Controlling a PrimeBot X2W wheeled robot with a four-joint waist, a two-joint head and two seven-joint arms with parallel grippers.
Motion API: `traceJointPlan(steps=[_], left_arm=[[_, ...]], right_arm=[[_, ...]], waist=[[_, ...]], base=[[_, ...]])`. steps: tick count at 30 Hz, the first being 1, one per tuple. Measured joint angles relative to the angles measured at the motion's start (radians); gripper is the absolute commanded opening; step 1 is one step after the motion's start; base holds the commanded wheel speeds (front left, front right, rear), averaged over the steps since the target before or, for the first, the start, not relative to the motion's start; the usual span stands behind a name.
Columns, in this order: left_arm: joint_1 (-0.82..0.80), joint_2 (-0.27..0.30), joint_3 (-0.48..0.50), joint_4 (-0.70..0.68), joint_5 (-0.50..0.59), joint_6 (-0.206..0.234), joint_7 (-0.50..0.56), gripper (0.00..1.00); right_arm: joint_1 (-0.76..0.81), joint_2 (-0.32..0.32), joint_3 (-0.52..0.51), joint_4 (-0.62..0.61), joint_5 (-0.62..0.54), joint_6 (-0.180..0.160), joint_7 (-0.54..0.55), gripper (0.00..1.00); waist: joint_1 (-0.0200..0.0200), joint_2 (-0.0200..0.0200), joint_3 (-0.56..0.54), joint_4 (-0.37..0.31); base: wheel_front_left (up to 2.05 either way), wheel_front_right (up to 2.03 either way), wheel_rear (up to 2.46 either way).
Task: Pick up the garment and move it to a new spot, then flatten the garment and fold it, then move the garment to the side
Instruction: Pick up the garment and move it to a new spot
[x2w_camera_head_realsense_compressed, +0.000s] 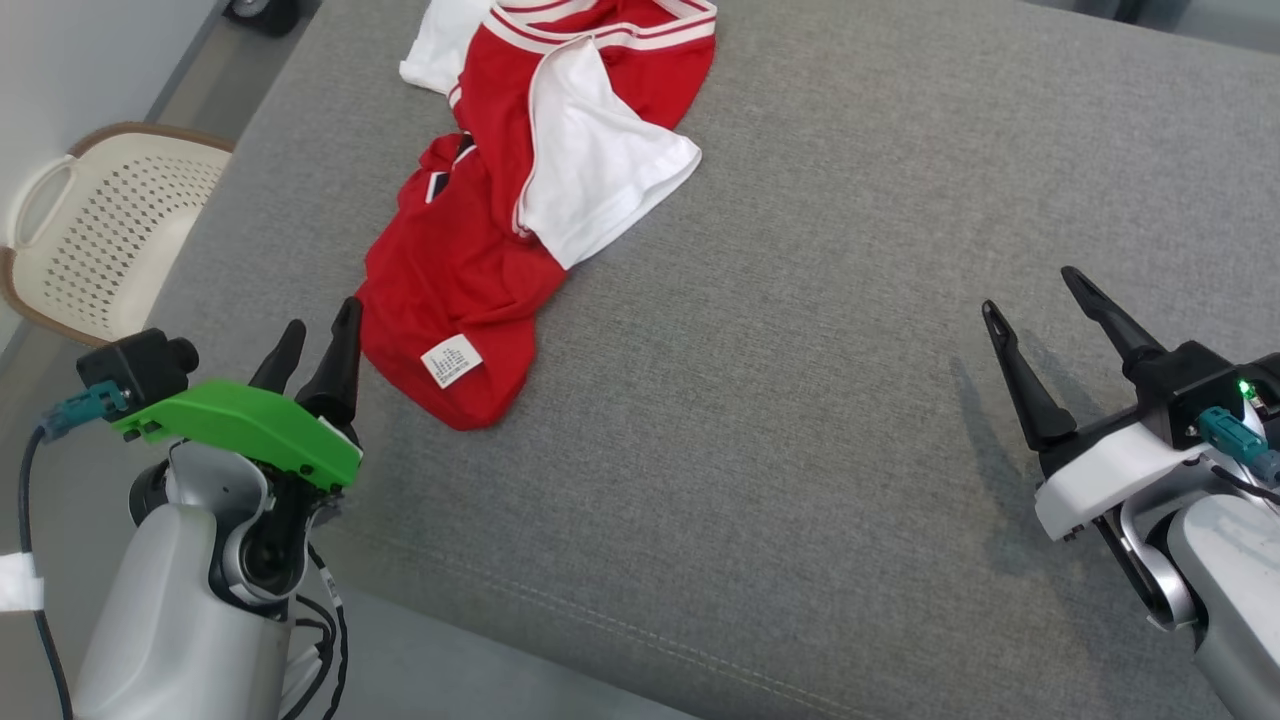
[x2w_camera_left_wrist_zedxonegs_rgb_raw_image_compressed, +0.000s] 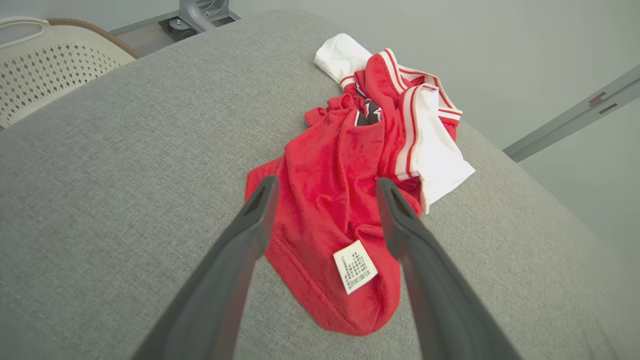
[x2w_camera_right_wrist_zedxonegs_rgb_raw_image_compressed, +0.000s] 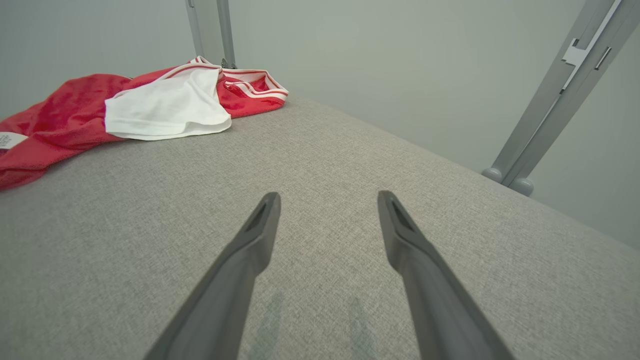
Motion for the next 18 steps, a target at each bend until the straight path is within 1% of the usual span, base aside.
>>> traceJointPlan(steps=[4, 6, 10, 16, 17, 18], left_arm=[[-0.044, -0.004, 0.014, 0.054, -0.021, 0.001, 0.031, 1.00], [-0.064, -0.002, 0.026, 0.086, -0.026, 0.015, 0.039, 1.00], [-0.107, 0.001, 0.038, 0.147, -0.025, 0.024, 0.048, 1.00], [-0.151, 0.001, 0.054, 0.244, -0.027, 0.032, 0.046, 1.00], [-0.159, 0.004, 0.057, 0.258, -0.027, 0.031, 0.046, 0.51], [-0.166, 0.010, 0.057, 0.271, -0.027, 0.031, 0.046, 0.28]], right_arm=[[-0.025, -0.012, -0.007, -0.031, -0.017, 0.000, 0.011, 1.00], [-0.042, -0.023, -0.012, -0.047, -0.019, 0.000, 0.016, 1.00], [-0.073, -0.035, -0.031, -0.077, -0.028, 0.000, 0.024, 1.00], [-0.089, -0.056, -0.047, -0.086, -0.036, 0.000, 0.025, 1.00], [-0.089, -0.056, -0.049, -0.086, -0.036, 0.000, 0.025, 1.00], [-0.089, -0.056, -0.052, -0.085, -0.036, 0.000, 0.025, 1.00]], waist=[[0.0000, 0.0000, 0.049, -0.034], [0.0000, 0.0000, 0.074, -0.051], [0.0000, 0.0000, 0.127, -0.083], [0.0000, 0.0000, 0.188, -0.136], [0.0000, 0.0000, 0.195, -0.145], [0.0000, 0.0000, 0.201, -0.154]], base=[[0.00, 0.00, 0.00], [0.00, 0.00, 0.00], [0.00, 0.00, 0.00], [0.00, 0.00, 0.00], [0.00, 0.00, 0.00], [0.00, 0.00, 0.00]])
